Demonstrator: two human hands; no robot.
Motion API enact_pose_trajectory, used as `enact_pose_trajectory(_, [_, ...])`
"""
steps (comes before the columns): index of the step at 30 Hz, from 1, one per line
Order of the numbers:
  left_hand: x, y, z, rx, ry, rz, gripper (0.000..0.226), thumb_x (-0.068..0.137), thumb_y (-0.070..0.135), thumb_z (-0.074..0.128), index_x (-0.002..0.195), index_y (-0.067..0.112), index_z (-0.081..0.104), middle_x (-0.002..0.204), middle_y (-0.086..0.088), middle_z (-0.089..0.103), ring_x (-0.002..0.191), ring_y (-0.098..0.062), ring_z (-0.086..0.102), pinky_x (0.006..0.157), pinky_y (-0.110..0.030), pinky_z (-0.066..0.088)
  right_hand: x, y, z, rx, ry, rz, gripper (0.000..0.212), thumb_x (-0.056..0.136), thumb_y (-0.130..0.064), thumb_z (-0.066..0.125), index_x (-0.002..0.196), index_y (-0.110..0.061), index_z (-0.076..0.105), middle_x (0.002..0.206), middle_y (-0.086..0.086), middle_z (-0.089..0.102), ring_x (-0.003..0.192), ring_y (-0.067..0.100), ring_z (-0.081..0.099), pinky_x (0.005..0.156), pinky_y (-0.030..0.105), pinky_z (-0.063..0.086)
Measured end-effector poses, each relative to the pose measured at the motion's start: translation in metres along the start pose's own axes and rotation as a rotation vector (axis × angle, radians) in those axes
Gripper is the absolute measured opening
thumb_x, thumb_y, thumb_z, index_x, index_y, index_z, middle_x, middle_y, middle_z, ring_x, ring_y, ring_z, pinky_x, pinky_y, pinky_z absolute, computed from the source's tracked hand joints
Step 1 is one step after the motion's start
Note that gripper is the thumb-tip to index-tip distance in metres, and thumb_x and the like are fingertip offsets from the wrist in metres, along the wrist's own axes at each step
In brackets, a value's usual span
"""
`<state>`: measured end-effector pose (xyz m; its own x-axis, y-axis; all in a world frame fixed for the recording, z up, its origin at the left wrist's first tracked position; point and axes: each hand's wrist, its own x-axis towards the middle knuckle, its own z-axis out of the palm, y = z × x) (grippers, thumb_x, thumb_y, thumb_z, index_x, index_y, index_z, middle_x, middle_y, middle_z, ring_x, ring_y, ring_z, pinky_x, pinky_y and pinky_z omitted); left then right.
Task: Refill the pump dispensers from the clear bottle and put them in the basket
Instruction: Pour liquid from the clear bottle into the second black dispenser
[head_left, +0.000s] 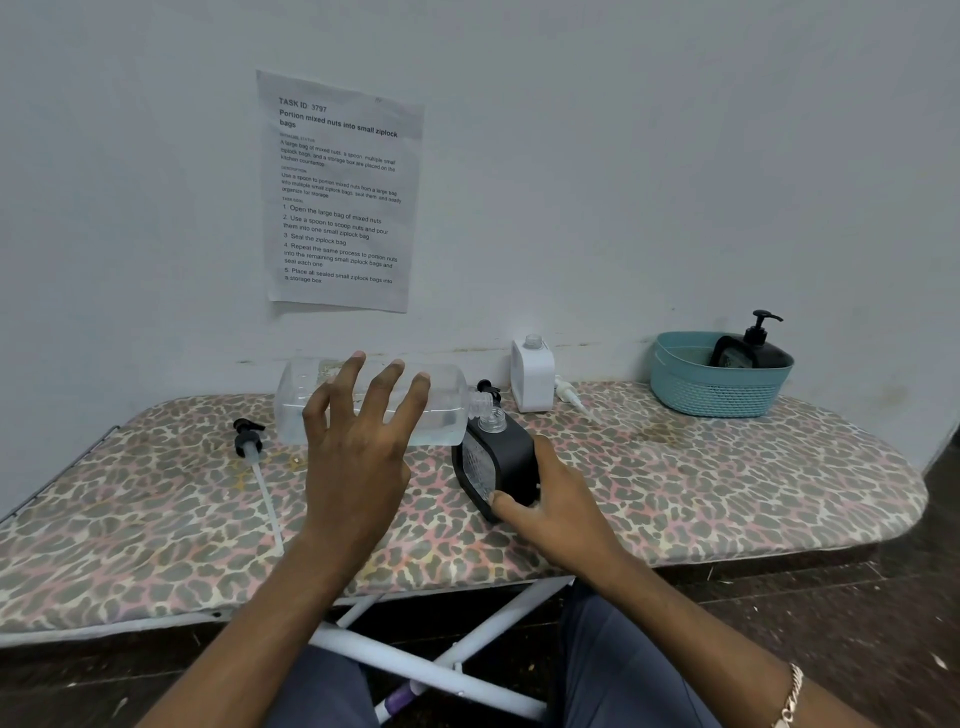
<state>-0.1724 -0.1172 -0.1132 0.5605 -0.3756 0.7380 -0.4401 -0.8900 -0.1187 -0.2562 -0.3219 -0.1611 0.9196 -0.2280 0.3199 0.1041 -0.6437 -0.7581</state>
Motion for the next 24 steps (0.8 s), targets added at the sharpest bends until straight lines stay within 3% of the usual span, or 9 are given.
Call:
enact_pose_trajectory(4, [0.0,0.0002,0.0001,-0.004,0.01,-0.001,0.078,0.066,-0.015,0.059,0.138,0.017,0.065,0.144,-0.011,0.063,0.144,-0.044,0.044,0.106,-0.054,0.03,-0.001,-0.0003,-0.0005,0.007,-0.001,0.001,0.054,0.088,-0.036,0.072,0.134,-0.031,0.044,0.107,-0.014,0.066,0.09,-0.002,0.064,0.071,0.018,0.054])
enact_pose_trajectory(9, [0.0001,-0.0001,0.0002,0.003,0.003,0.003,0.081,0.064,-0.015,0.062,0.138,0.018,0.065,0.145,-0.01,0.063,0.144,-0.044,0.044,0.107,-0.054,0.029,0.0002,-0.0004,0.0002,-0.002,0.004,0.001,0.055,0.087,-0.037,0.072,0.134,-0.029,0.045,0.106,-0.014,0.067,0.09,0.002,0.065,0.074,0.024,0.057])
enact_pose_trajectory(13, [0.0003,0.0002,0.0003,0.002,-0.001,0.004,0.081,0.065,-0.015,0.062,0.138,0.018,0.064,0.145,-0.01,0.062,0.145,-0.043,0.043,0.107,-0.055,0.03,-0.0001,0.0003,0.0002,0.009,0.002,0.003,0.054,0.088,-0.036,0.072,0.133,-0.031,0.044,0.104,-0.015,0.066,0.089,-0.002,0.065,0.071,0.018,0.055])
enact_pose_trajectory(24, [-0.0003,-0.0001,0.0007,-0.002,0.005,0.002,0.08,0.065,-0.014,0.063,0.137,0.018,0.065,0.144,-0.01,0.063,0.143,-0.044,0.044,0.106,-0.054,0.029,-0.0008,-0.0009,0.0001,0.009,-0.003,0.012,0.054,0.088,-0.036,0.072,0.134,-0.029,0.044,0.105,-0.014,0.067,0.089,0.0,0.066,0.072,0.02,0.056])
